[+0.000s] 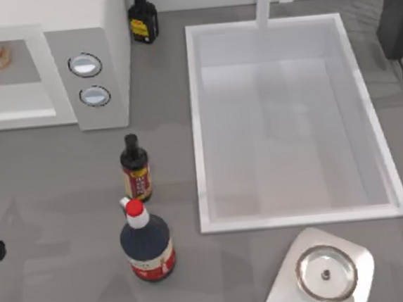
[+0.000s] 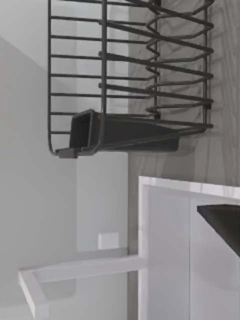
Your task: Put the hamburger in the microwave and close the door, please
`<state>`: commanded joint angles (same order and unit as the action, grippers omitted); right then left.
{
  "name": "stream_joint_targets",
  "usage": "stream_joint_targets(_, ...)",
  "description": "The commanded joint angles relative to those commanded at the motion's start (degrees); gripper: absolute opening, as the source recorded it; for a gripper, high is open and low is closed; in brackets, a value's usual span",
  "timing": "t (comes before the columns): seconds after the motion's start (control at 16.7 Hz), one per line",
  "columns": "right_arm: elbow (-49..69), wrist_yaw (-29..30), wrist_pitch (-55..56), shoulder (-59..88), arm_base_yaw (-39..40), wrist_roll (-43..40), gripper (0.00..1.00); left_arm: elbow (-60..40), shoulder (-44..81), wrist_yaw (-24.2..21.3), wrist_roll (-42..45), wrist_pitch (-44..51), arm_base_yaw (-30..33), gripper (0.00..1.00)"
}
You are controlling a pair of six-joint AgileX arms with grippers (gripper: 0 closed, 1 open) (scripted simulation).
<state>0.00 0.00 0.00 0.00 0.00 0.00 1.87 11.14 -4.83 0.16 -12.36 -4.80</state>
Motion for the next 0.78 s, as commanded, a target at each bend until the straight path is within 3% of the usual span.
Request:
stream_joint_targets(0.3,0.00,0.00,0.00,0.00,0.00,0.00,1.00,1.27,8.38,-3.71,0.14,-10.16,-3.66,0.00)
stream_joint_targets(0.78,0.00,0.00,0.00,0.00,0.00,0.00,1.00,1.31,11.28,-4.40,0.21,-12.98,-4.27,0.00)
